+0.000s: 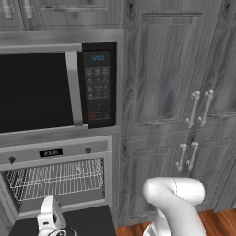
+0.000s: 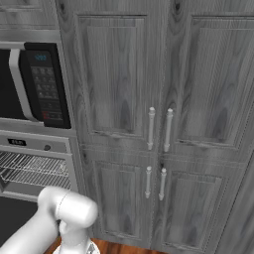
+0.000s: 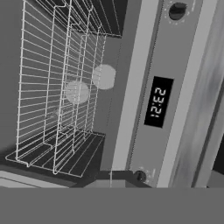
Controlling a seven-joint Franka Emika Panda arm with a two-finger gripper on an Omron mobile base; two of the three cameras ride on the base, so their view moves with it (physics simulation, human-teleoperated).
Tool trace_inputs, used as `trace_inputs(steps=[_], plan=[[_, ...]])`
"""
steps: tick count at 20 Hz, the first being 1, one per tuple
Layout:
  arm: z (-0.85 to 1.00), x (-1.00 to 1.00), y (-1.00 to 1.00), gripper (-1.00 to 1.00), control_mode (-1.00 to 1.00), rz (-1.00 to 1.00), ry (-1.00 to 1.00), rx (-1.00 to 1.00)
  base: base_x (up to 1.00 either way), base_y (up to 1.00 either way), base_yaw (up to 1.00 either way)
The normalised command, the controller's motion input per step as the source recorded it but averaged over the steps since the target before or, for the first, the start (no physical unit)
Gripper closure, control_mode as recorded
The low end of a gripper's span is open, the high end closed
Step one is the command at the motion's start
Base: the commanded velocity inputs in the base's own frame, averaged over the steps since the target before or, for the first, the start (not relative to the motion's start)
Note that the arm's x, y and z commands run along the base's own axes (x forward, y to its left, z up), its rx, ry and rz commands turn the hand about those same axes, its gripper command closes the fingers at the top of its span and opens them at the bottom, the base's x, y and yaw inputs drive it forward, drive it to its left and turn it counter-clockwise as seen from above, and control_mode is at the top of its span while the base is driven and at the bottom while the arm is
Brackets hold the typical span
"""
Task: Take the fish from the oven and place it on the plate on the counter.
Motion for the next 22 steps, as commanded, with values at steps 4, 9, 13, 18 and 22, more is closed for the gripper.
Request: trace_inputs(steps=[4, 9, 13, 18, 22], plan=[[-0.48, 0.39, 0.11, 1.0, -1.0, -0.05, -0.03, 0.0, 0.0, 0.0, 0.0], [-0.71, 0.45, 0.12, 1.0, -1.0, -0.06, -0.05, 0.0, 0.0, 0.0, 0.0], [-0.9, 0.38, 0.01, 1.0, -1.0, -0.06, -0.02, 0.0, 0.0, 0.0, 0.0], [-0.63, 0.47, 0.09, 1.0, -1.0, -0.07, -0.02, 0.0, 0.0, 0.0, 0.0], [-0.36, 0.52, 0.08, 1.0, -1.0, -0.03, -0.07, 0.0, 0.0, 0.0, 0.0]])
